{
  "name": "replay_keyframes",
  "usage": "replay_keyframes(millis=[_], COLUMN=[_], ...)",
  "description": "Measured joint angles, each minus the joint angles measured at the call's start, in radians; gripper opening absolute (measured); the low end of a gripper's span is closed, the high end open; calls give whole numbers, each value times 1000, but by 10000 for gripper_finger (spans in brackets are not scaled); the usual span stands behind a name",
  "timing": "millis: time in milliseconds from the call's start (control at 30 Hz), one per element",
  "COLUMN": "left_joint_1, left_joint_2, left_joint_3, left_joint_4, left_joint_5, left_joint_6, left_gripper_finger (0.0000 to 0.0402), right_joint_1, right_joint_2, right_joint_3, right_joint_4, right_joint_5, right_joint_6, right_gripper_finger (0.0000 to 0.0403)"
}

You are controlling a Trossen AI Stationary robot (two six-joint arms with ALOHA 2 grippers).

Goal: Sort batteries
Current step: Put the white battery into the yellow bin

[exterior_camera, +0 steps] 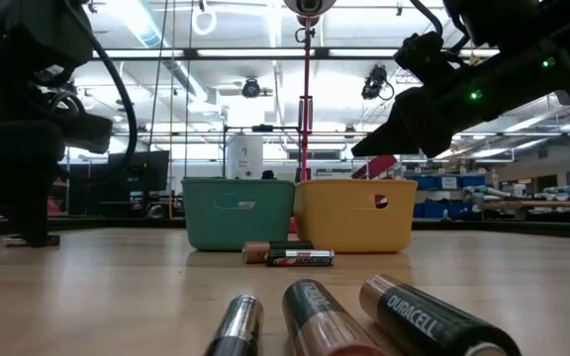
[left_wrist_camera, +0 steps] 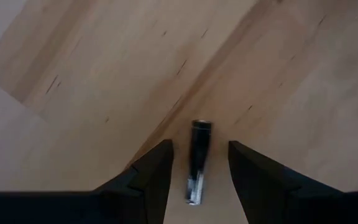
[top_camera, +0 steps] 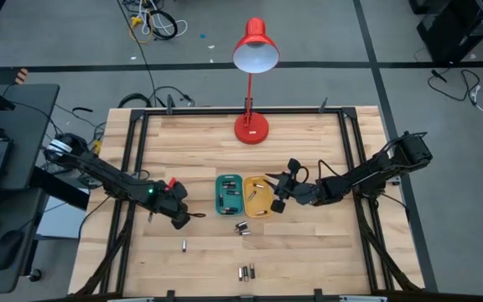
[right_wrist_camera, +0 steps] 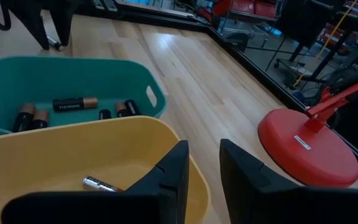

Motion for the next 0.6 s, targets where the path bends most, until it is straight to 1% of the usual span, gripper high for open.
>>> replay_keyframes(millis=[167, 333, 400, 500, 600], left_joint_1=[0, 7, 8, 8, 8], left_joint_2=[1, 2, 2, 2, 3], left_joint_3=[-1, -2, -3, -3, -3], left_joint_4=[16, 24, 26, 33, 41], left_joint_5=[4, -9, -13, -25, -32], left_joint_6=[25, 24, 34, 82, 112], left_gripper_finger=[169, 154, 153, 152, 152], right_joint_1=[0, 3, 0, -5, -6], right_joint_2=[0, 0, 0, 0, 0], right_joint_3=[0, 0, 0, 0, 0], right_joint_4=[0, -31, -30, -13, 63], right_joint_5=[0, 0, 0, 0, 1], right_joint_6=[47, 224, 269, 281, 281], right_gripper_finger=[77, 77, 75, 74, 74])
